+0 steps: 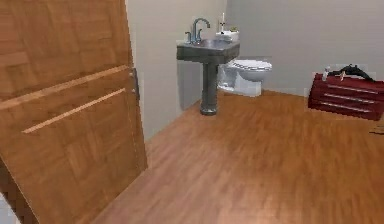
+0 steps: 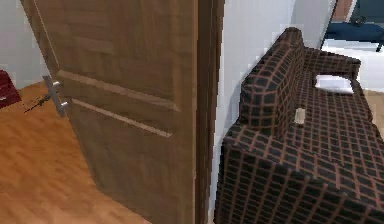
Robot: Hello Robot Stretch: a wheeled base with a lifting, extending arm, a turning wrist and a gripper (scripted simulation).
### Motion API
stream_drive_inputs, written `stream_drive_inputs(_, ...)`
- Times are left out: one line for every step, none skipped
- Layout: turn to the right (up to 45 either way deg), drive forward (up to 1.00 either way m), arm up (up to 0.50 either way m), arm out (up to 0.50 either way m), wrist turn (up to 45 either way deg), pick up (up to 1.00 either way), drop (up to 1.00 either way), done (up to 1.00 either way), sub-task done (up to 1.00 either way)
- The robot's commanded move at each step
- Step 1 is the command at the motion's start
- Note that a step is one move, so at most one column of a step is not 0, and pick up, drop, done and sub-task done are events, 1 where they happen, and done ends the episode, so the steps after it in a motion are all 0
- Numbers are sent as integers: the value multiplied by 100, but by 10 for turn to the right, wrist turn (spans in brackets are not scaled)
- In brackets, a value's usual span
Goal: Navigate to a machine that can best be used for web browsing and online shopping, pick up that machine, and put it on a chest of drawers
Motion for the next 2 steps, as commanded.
stream_drive_inputs(0,5,0,0,0,0,0,0,0)
stream_drive_inputs(270,0,0,0,0,0,0,0,0)
